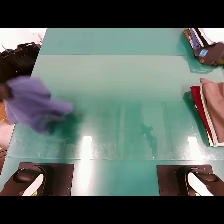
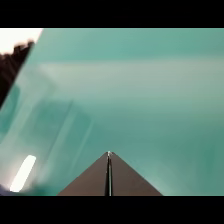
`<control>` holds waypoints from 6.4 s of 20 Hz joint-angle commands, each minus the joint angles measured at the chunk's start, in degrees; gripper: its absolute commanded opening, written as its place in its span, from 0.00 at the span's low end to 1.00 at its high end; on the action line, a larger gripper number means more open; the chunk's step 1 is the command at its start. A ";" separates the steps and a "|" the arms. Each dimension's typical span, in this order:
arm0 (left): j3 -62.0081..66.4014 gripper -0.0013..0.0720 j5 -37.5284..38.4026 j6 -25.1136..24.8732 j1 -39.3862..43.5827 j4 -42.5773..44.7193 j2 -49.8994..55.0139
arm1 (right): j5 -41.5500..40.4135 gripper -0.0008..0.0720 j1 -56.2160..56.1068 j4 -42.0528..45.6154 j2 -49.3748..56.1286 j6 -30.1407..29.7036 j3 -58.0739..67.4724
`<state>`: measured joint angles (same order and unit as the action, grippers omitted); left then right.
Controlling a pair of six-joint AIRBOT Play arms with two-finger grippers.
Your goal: Fold the shirts.
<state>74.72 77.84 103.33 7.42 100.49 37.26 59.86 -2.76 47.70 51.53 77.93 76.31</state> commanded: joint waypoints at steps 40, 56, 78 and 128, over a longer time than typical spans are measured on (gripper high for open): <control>-14.29 0.87 -18.84 -22.84 0.59 -44.57 47.60 | 0.20 0.03 0.02 6.40 0.09 0.04 10.43; 0.70 0.06 -19.98 -22.77 0.39 -39.76 38.93 | 13.60 0.74 -0.17 2.80 1.62 7.91 -40.22; 19.56 0.06 -19.93 -22.56 0.39 -28.52 16.94 | 7.67 0.03 3.34 11.28 -0.39 4.98 -11.08; -38.97 0.69 -18.21 -16.79 -7.45 -38.56 24.15 | 13.44 0.53 2.93 13.27 11.37 3.39 -15.30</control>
<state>43.18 63.20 86.78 0.10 68.77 62.39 74.26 -0.12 61.71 66.65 81.76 66.11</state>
